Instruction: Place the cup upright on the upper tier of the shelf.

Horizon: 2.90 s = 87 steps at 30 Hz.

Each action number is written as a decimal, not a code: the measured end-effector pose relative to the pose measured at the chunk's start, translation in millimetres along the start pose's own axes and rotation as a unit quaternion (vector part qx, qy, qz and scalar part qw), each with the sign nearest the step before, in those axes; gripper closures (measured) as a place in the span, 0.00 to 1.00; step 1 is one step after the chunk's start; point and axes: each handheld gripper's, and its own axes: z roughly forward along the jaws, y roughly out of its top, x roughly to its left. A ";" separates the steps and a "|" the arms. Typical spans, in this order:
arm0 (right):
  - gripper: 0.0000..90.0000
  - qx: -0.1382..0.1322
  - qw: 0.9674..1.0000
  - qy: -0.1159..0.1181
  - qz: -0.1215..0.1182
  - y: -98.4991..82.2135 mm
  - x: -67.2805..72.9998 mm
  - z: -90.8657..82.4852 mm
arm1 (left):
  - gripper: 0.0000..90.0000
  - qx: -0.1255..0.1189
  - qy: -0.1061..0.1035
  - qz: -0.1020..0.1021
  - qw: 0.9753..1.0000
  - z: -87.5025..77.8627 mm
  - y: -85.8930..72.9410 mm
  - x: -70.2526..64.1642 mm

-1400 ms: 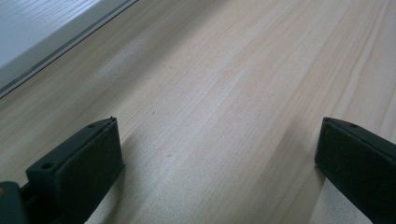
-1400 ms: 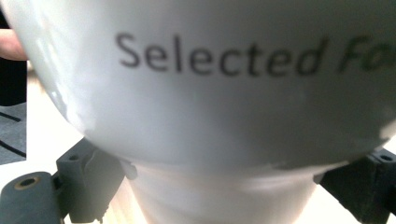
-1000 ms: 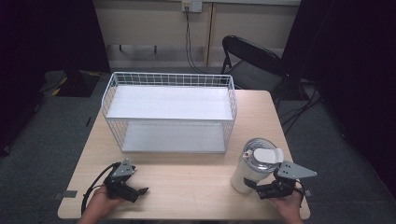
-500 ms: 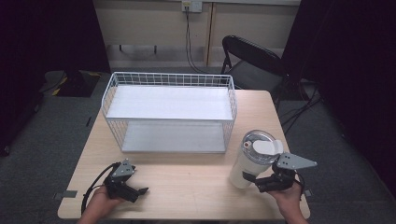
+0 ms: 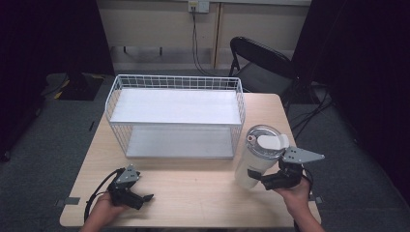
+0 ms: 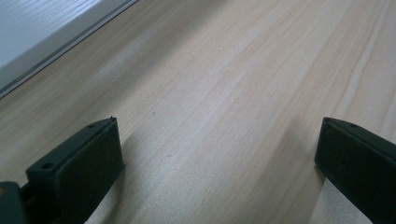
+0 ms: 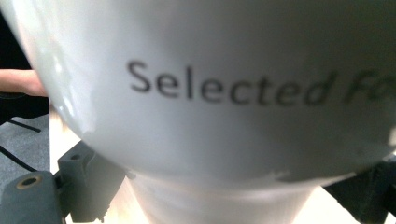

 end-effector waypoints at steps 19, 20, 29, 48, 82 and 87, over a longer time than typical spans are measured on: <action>0.11 -0.002 1.000 0.019 0.000 41.2 -4.5 17.4 | 0.00 0.000 0.000 0.000 1.000 0.0 0.0 0.0; 0.11 -0.004 1.000 0.021 0.001 43.4 -4.4 18.2 | 0.00 0.000 0.000 0.000 1.000 0.0 0.0 0.0; 0.11 0.002 0.999 0.032 -0.005 64.4 -1.4 27.3 | 0.00 0.000 0.000 0.000 1.000 0.0 0.0 0.0; 0.11 0.002 0.999 0.049 -0.002 102.5 3.3 40.4 | 0.00 0.000 0.000 0.000 1.000 0.0 0.0 0.0; 0.11 0.008 0.998 0.061 -0.008 171.4 12.6 68.3 | 0.00 -0.001 0.001 0.000 1.000 0.0 0.0 0.1; 0.11 0.005 0.998 0.060 -0.009 180.0 12.9 70.6 | 0.00 -0.001 0.000 0.001 1.000 -0.1 0.0 0.1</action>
